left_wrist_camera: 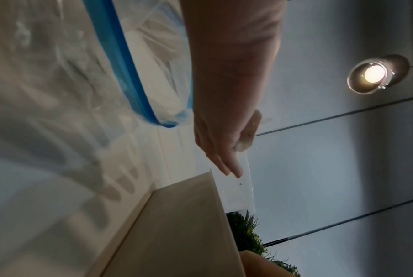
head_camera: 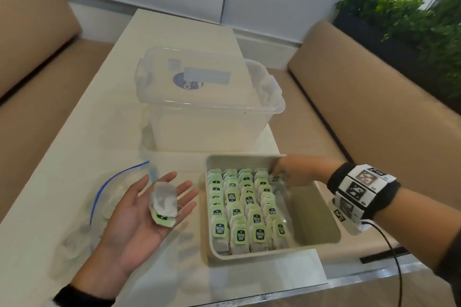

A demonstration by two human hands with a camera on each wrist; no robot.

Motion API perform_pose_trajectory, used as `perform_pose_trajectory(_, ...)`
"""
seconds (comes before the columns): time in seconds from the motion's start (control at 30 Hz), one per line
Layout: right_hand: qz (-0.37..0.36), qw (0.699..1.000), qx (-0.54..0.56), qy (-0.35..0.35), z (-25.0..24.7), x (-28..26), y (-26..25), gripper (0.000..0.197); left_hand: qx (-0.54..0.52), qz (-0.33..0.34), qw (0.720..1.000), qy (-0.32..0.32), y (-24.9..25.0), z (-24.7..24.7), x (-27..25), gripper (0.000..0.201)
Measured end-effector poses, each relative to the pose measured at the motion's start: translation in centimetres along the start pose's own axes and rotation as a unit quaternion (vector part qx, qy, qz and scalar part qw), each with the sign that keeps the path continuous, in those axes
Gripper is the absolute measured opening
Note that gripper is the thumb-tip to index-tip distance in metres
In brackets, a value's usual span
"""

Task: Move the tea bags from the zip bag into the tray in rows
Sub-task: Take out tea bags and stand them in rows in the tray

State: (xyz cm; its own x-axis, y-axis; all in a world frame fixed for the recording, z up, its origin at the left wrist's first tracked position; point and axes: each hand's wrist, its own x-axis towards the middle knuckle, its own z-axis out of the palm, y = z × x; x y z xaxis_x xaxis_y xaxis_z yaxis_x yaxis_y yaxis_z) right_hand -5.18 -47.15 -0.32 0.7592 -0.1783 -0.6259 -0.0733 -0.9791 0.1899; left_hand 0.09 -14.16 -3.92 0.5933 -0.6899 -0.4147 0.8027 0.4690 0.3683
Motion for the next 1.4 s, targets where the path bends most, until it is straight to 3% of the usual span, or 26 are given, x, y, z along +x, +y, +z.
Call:
perform_pose_trajectory(0.1,0.003,0.999,0.006,0.042,-2.2,-1.9,-1.5,0.04,-0.032,-0.025,0.999,-0.036,0.3,0.2,-0.1,0.098)
perform_pose_trajectory(0.17,-0.027,0.992,0.012,0.119,-4.3,-3.6,-3.5,0.038,-0.044,-0.038,0.996,-0.064,0.3,0.5,-0.2,0.096)
perform_pose_trajectory(0.27,-0.194,0.938,0.1,0.27,-6.5,-6.0,-8.4,0.027,-0.047,-0.06,0.992,-0.105,0.2,0.6,-0.1,0.092)
perform_pose_trajectory(0.33,-0.306,0.897,0.164,0.273,-6.7,-7.0,-12.0,0.026,-0.058,-0.085,0.987,-0.124,0.1,1.2,-0.2,0.078)
perform_pose_trajectory(0.4,-0.34,0.882,0.198,0.26,-6.1,-7.0,-14.5,0.033,-0.063,-0.083,0.982,-0.155,-0.2,1.2,0.0,0.059)
perform_pose_trajectory(0.67,-0.313,0.874,0.209,0.307,-7.0,-6.5,-15.4,0.017,0.0,-0.032,0.986,-0.166,-0.5,0.9,-0.6,0.055)
perform_pose_trajectory(0.8,-0.265,0.878,0.248,0.311,-9.1,-7.1,-14.5,0.01,0.132,0.029,0.987,-0.084,-1.1,1.2,-1.1,0.067)
perform_pose_trajectory(0.93,-0.214,0.868,0.301,0.333,-9.8,-6.8,-14.1,0.015,0.218,0.111,0.969,-0.013,-1.7,1.9,-1.2,0.035)
perform_pose_trajectory(1.07,-0.224,0.848,0.361,0.317,-10.1,-7.0,-14.2,0.028,0.221,0.156,0.963,0.005,-1.7,2.0,-1.2,0.036)
perform_pose_trajectory(1.17,-0.246,0.852,0.323,0.331,-10.3,-7.6,-14.4,0.033,0.228,0.163,0.96,0.007,-1.6,2.1,-1.3,0.032)
perform_pose_trajectory(1.4,-0.277,0.87,0.179,0.366,-11.5,-8.6,-15.1,0.018,0.253,0.143,0.957,-0.013,-2.1,2.8,-1.6,0.027)
